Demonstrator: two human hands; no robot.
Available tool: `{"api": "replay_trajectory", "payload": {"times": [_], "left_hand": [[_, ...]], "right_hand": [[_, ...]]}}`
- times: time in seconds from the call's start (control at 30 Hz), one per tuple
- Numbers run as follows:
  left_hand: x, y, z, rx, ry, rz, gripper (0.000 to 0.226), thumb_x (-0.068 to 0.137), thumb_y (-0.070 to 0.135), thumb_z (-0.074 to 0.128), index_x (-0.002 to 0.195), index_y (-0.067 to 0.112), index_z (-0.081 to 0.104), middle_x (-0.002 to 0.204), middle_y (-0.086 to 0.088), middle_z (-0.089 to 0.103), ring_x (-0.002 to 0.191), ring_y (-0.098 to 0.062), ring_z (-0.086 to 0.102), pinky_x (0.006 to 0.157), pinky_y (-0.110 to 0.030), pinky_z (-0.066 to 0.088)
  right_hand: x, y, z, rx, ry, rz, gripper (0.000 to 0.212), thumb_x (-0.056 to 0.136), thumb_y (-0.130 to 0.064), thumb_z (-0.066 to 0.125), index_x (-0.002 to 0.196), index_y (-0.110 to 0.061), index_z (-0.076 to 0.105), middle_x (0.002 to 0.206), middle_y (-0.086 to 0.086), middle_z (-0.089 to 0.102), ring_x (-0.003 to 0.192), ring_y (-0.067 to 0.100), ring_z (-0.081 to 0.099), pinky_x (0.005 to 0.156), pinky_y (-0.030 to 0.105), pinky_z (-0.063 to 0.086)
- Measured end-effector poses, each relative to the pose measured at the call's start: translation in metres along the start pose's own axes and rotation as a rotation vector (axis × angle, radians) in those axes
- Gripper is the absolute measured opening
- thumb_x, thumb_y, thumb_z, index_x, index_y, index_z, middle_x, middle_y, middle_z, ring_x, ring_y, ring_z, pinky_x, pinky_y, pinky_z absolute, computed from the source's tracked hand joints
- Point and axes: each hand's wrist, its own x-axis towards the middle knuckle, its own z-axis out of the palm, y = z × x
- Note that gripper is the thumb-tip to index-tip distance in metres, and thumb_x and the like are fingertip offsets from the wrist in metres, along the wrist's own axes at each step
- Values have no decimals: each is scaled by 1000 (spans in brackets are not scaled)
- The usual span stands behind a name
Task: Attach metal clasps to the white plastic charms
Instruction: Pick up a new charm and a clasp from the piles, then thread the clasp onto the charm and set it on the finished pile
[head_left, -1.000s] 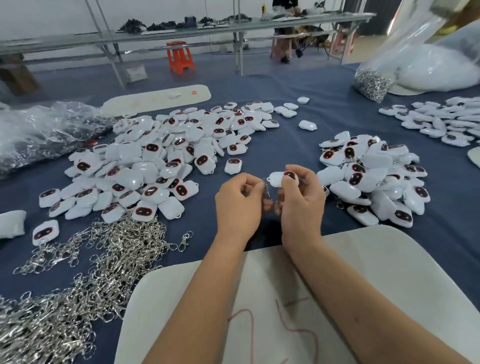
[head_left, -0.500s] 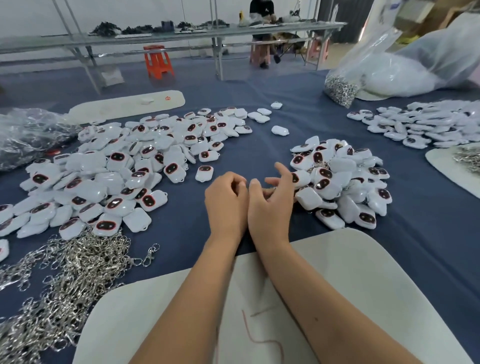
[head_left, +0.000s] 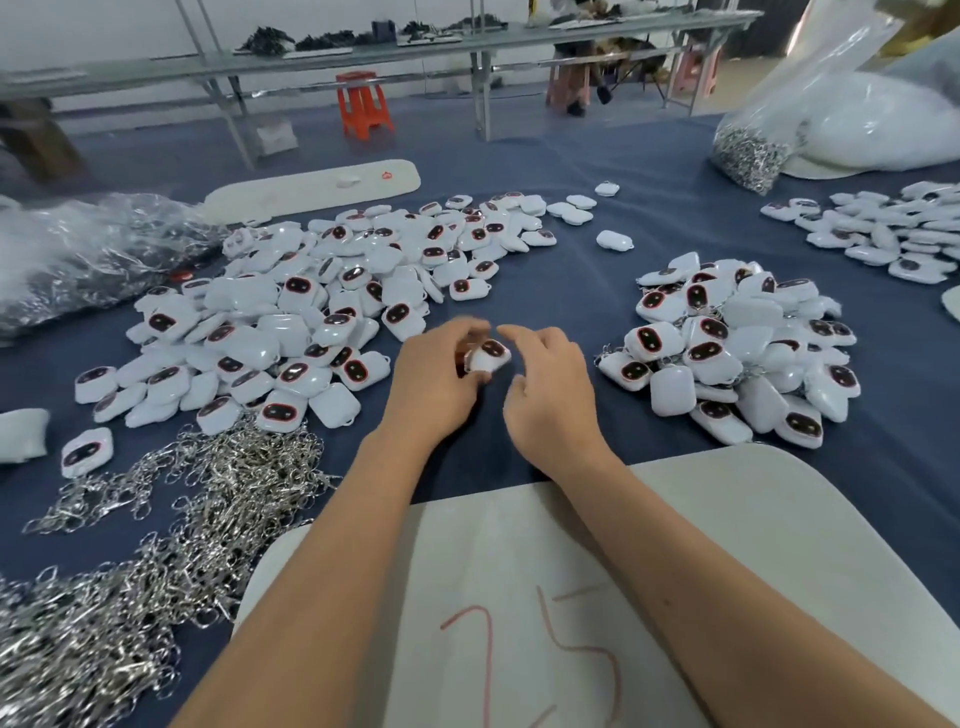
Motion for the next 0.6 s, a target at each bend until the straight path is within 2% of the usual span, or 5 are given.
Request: {"api": "replay_trajectory", "payload": {"times": [0.1,0.23,0.43,0.5,0.6], "left_hand": [[-17,-1,-16,-302,-50,-57,70,81,-12,72,136,28,58,127,16,64,94,0,73,84,-19,58],[-40,-15,-48,-219,141,-104,38,87,-8,66,107,23,73,103,9,75,80,-8,74,78,-25,58],[-66,-35,-84,-422,318,-173,20,95,1,59,90,14,74,89,2,77,60,-11,67,50,-18,46],[-70,-40,-88,-401,384,-194,16,95,5,61,89,13,73,89,0,76,58,-11,64,52,-18,47],[-74,-45,-89,-342,402,-208,14,93,8,64,88,16,74,88,0,76,65,-13,61,66,-30,54]], "right_hand": [[-1,-4,4,-194,-129,-142,46,99,-15,54,144,-23,58,137,2,52,121,28,41,91,44,48],[-1,-7,6,-309,-173,-192,32,105,-29,51,133,-21,66,126,0,53,113,26,41,89,43,48],[-7,-35,18,-362,-268,-224,44,109,-39,42,81,-9,58,83,3,52,83,24,48,74,40,38],[-9,-51,25,-240,-342,-264,37,108,-35,45,82,-10,55,82,2,55,80,23,51,71,38,36],[-10,-76,37,-126,-522,-306,25,100,-41,62,103,-17,56,101,1,65,96,23,54,83,40,45]]}}
